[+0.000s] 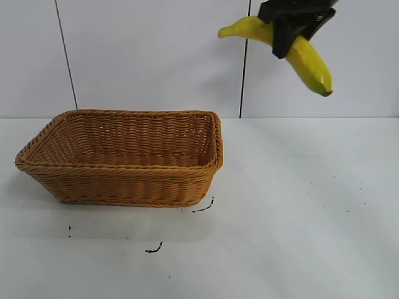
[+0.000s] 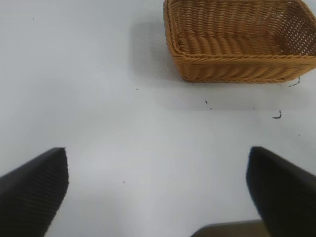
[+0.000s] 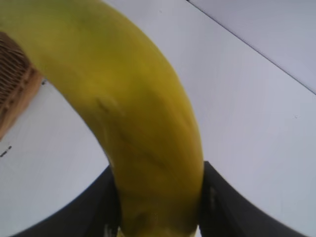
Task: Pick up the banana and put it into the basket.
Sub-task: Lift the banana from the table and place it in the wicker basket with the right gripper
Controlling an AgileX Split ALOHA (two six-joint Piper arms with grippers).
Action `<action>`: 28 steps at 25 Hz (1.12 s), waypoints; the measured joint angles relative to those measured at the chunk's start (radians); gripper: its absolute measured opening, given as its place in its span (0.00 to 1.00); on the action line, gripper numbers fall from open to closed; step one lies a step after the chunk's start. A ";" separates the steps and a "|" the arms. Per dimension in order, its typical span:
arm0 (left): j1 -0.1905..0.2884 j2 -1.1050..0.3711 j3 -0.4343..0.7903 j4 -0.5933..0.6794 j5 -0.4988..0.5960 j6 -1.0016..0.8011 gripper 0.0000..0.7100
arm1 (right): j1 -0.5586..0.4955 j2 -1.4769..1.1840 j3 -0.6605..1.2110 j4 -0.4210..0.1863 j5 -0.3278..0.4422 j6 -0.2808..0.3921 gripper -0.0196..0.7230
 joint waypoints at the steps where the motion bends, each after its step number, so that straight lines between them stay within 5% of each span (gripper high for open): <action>1: 0.000 0.000 0.000 0.000 0.000 0.000 0.98 | 0.032 0.008 -0.001 -0.010 -0.018 -0.002 0.45; 8: 0.000 0.000 0.000 0.000 0.000 0.000 0.98 | 0.239 0.047 -0.003 -0.037 -0.190 -0.064 0.45; 16: 0.000 0.000 0.000 0.000 0.000 0.000 0.98 | 0.353 0.165 -0.003 -0.097 -0.419 -0.130 0.45; 28: 0.000 0.000 0.000 0.000 0.000 0.000 0.98 | 0.350 0.286 -0.002 -0.115 -0.498 -0.132 0.45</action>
